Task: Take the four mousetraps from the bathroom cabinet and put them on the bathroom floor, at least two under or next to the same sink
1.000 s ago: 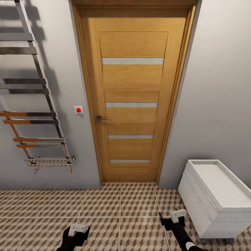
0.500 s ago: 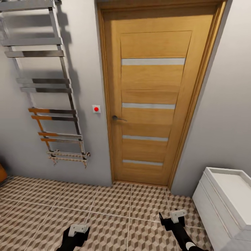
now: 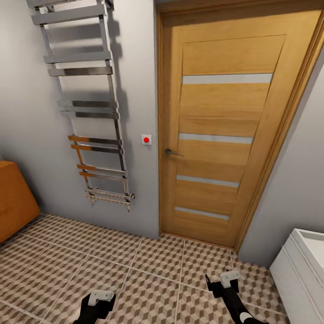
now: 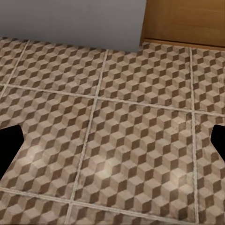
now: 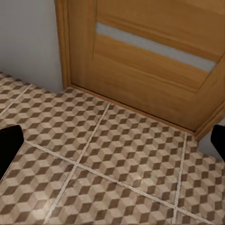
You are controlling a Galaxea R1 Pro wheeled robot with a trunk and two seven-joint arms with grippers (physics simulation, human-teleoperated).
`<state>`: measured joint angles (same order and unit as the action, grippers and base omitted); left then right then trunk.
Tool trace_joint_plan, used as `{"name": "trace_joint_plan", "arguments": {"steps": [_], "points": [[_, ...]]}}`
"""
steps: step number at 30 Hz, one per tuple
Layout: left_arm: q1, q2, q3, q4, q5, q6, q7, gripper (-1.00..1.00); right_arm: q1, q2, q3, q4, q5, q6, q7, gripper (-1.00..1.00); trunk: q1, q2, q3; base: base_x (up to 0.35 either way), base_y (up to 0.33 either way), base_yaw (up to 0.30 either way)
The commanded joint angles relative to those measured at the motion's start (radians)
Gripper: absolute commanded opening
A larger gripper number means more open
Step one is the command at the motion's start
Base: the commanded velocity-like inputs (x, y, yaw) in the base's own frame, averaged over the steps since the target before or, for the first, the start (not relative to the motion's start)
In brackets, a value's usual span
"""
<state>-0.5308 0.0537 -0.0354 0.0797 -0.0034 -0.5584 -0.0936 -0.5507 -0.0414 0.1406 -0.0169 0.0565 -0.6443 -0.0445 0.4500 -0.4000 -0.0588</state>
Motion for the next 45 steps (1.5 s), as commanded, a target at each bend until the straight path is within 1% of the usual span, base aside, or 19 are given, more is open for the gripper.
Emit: {"name": "trace_joint_plan", "arguments": {"steps": [1, 45], "points": [[0.000, 0.000, 0.000, 0.000, 0.000, 0.000, 0.000, 1.00, 0.000, 0.000, 0.000, 0.000, 0.000, 0.000, 0.000, 1.00, 0.000, 0.000, 0.000, 0.000, 0.000, 0.288], [0.000, 0.000, 0.000, 0.000, 0.000, 0.000, 0.000, 1.00, 0.000, 0.000, -0.001, 0.000, 0.000, 0.000, 0.000, 1.00, 0.000, 0.000, 0.000, 0.000, 0.000, 0.288]]}}
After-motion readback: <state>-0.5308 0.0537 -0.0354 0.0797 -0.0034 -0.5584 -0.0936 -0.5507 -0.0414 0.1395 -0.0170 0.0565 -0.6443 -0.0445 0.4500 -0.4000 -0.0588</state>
